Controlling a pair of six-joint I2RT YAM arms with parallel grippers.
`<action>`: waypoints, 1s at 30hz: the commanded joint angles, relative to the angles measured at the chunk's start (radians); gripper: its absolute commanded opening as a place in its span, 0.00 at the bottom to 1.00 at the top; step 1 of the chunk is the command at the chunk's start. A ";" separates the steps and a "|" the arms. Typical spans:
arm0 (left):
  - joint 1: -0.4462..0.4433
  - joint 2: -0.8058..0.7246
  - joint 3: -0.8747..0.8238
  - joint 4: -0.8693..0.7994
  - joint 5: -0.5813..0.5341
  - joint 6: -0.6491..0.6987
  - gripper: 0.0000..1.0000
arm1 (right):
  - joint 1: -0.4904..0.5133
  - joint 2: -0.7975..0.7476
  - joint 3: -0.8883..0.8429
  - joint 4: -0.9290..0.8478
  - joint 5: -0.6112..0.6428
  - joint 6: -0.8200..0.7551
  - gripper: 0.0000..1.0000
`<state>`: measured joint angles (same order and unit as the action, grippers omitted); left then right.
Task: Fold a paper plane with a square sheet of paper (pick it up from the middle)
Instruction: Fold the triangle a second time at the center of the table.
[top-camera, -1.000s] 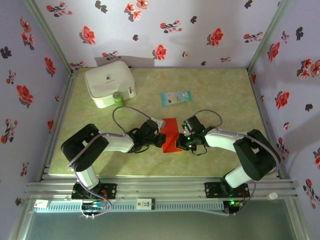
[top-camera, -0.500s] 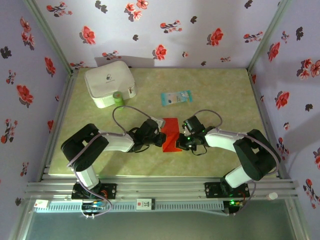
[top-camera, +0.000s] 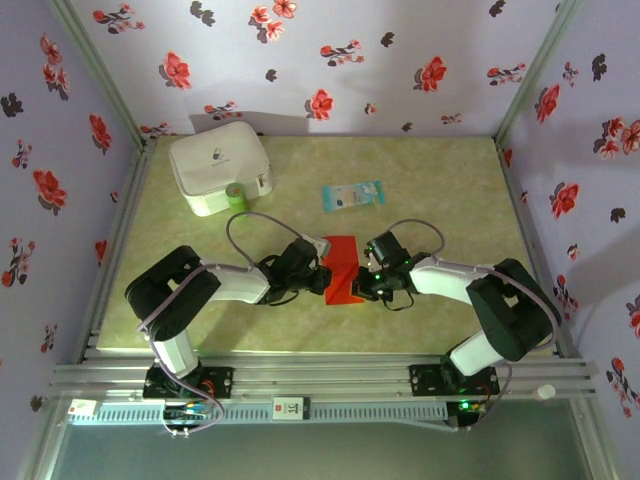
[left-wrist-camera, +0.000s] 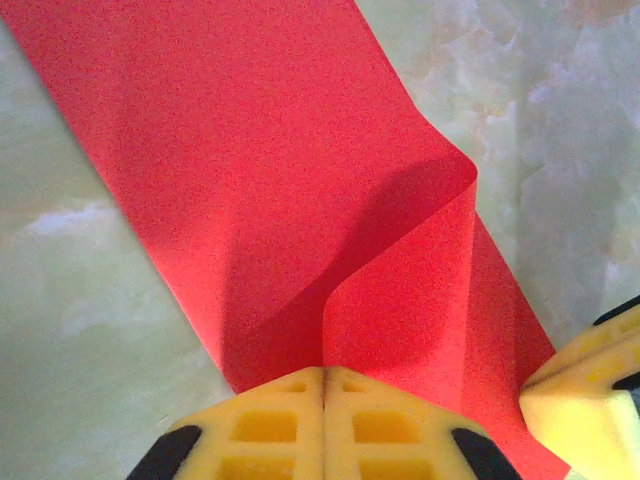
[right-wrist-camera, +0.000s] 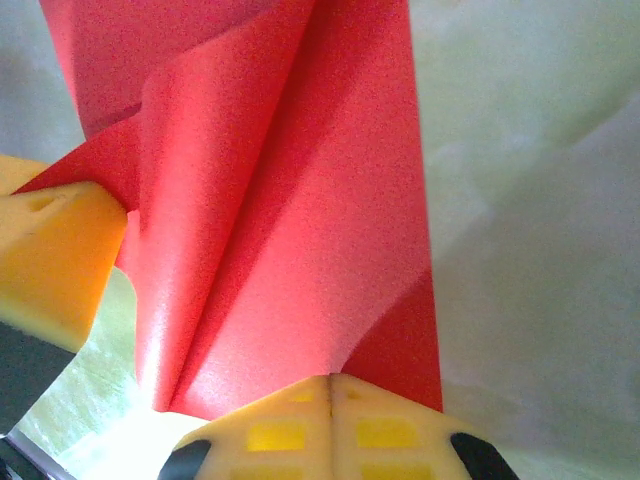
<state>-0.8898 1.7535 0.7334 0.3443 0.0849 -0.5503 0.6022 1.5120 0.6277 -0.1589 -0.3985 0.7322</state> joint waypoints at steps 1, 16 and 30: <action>0.011 0.017 0.013 -0.003 -0.026 -0.002 0.06 | -0.010 0.010 0.000 -0.068 0.059 -0.009 0.02; 0.010 0.043 0.020 -0.011 -0.014 0.004 0.05 | -0.020 -0.056 0.006 -0.012 0.035 0.024 0.09; 0.010 0.049 0.023 -0.010 -0.006 0.006 0.05 | -0.071 -0.090 -0.037 0.284 -0.113 0.242 0.00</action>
<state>-0.8894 1.7756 0.7425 0.3534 0.0799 -0.5503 0.5262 1.3895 0.6086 0.0315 -0.4656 0.8997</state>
